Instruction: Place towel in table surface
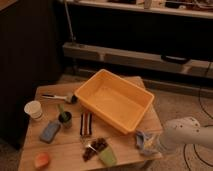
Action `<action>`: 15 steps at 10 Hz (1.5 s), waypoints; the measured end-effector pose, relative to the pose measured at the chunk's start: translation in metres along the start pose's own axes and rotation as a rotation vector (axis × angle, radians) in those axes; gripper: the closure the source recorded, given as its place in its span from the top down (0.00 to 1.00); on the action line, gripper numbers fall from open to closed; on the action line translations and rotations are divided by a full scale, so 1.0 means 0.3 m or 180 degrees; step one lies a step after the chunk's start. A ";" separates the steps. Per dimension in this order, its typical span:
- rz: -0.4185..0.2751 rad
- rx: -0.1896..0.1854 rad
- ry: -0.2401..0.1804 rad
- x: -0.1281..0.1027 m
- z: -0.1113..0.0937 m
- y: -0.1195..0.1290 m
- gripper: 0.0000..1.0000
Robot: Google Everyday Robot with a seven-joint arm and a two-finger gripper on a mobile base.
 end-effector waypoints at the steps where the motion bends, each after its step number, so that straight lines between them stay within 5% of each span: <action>1: -0.0075 -0.0026 -0.0024 0.009 -0.041 0.044 0.65; 3: -0.0147 -0.0059 -0.0024 0.027 -0.072 0.073 0.65; 6: -0.0188 -0.0107 -0.0019 0.039 -0.032 0.091 0.65; 11: -0.0436 0.0062 -0.0183 -0.010 0.085 0.176 0.63; 15: -0.0710 0.0154 -0.0372 -0.021 0.140 0.232 0.29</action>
